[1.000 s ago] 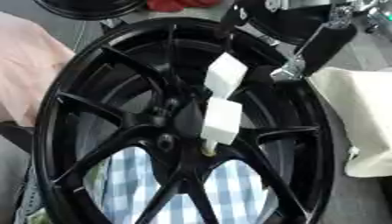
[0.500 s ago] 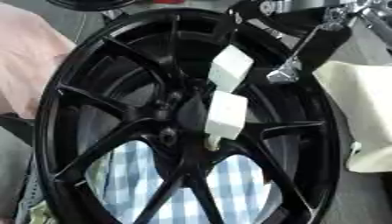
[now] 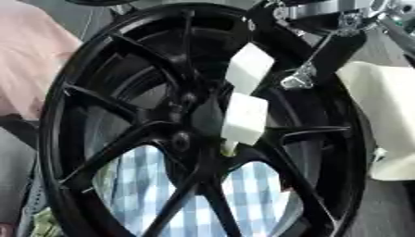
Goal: Pull the pin out of the wheel hub.
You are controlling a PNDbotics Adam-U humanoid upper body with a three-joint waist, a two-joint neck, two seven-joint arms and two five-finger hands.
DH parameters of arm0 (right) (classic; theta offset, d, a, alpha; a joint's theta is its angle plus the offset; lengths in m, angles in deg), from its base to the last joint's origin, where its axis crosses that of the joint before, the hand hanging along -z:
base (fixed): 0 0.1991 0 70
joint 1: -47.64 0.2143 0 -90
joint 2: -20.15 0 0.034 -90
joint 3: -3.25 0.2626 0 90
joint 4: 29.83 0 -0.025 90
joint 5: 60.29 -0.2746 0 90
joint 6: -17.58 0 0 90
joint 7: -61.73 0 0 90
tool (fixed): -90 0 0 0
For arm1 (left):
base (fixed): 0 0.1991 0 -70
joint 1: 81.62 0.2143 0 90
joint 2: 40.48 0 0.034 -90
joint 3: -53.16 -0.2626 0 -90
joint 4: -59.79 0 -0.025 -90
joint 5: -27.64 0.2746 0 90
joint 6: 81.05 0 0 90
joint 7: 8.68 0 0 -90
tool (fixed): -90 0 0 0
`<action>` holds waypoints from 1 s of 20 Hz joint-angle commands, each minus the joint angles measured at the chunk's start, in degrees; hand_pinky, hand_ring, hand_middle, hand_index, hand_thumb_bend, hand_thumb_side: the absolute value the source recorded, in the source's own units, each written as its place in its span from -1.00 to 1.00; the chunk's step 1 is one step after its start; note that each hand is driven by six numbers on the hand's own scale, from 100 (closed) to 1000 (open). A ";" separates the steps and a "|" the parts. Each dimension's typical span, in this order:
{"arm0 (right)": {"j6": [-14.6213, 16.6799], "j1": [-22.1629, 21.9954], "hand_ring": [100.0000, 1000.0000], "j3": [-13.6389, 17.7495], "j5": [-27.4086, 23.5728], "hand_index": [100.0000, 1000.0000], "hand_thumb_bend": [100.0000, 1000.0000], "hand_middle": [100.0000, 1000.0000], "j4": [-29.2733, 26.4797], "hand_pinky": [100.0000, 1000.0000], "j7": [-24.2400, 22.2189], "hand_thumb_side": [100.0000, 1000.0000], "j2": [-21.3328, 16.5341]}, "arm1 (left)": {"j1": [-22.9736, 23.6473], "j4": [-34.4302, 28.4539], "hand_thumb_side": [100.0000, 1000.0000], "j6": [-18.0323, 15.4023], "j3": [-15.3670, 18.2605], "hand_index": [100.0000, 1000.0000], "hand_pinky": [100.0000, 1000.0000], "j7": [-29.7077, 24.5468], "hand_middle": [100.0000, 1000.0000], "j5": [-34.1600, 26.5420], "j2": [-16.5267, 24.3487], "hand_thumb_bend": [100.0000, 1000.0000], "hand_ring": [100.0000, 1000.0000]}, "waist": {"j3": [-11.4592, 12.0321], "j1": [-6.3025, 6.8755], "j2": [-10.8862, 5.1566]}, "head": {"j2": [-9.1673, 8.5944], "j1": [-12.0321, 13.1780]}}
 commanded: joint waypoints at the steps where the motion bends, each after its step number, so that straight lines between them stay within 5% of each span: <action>1: 0.13 0.84 0.78 0.53 -0.81 0.62 -0.92 0.46 0.20 0.78 0.08 -1.00 -0.57 | -0.53 -1.17 0.61 0.01 0.41 0.45 0.46 -0.09 0.25 -0.26 0.72 -0.79 0.47 | 0.08 0.28 -1.08 | -0.34 -0.26; 6: -0.47 0.96 0.75 0.32 -2.07 0.50 -1.00 0.26 0.40 0.77 0.15 -1.00 -0.29 | -0.43 -1.17 0.61 0.09 0.53 0.45 0.46 -0.08 0.25 -0.21 0.64 -0.79 0.47 | 0.10 0.24 -1.14 | -0.27 -0.27; 20: -2.84 -1.95 0.44 2.28 -8.77 -0.27 -1.00 -0.43 -5.42 0.62 4.22 -1.00 -4.40 | -0.17 -1.17 0.62 0.22 0.74 0.46 0.46 0.04 0.25 -0.23 0.55 -0.79 0.47 | -0.23 -0.11 -1.61 | -0.08 -0.06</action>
